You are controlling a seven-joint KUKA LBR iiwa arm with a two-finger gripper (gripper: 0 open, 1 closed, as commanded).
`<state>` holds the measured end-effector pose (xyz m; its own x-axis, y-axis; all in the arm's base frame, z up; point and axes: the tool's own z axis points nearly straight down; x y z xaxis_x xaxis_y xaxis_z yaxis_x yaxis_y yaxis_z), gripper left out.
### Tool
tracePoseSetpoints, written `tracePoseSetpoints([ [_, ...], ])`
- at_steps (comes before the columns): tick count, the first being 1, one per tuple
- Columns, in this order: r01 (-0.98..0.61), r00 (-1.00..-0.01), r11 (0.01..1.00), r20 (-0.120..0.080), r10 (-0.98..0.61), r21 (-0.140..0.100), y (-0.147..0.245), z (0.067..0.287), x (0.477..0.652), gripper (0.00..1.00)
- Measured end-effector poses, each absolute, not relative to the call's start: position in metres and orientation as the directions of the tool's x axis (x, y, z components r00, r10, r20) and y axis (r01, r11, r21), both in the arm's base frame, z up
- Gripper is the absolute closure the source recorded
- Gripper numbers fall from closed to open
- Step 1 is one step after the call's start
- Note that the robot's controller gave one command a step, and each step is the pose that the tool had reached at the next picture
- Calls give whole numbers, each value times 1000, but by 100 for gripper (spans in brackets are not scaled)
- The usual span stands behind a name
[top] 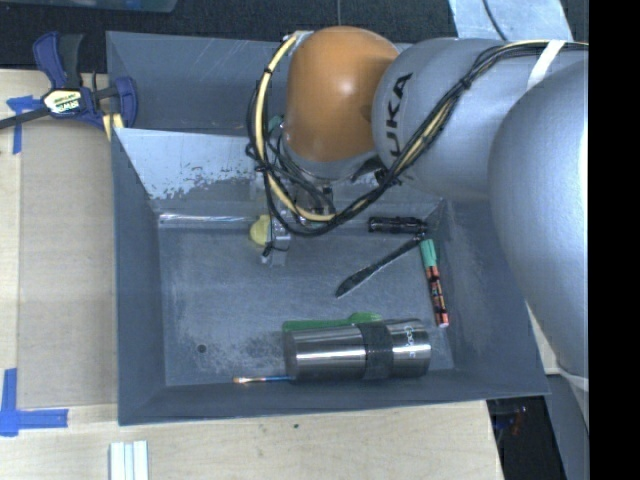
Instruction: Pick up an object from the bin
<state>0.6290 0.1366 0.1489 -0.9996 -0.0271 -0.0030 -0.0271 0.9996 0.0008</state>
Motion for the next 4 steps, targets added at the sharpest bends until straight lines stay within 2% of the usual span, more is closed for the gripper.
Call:
tracePoseSetpoints([
  [1, 153, -988, 988, -11, 153, 6, 86, 158, 629, 0],
  [2, 101, -995, 995, 1, 101, 1, 96, 140, 628, 0],
  [3, 274, -962, 962, -2, 274, 6, 103, 70, 624, 0],
  [4, 234, -972, 972, -10, 235, 6, 98, 72, 627, 100],
])
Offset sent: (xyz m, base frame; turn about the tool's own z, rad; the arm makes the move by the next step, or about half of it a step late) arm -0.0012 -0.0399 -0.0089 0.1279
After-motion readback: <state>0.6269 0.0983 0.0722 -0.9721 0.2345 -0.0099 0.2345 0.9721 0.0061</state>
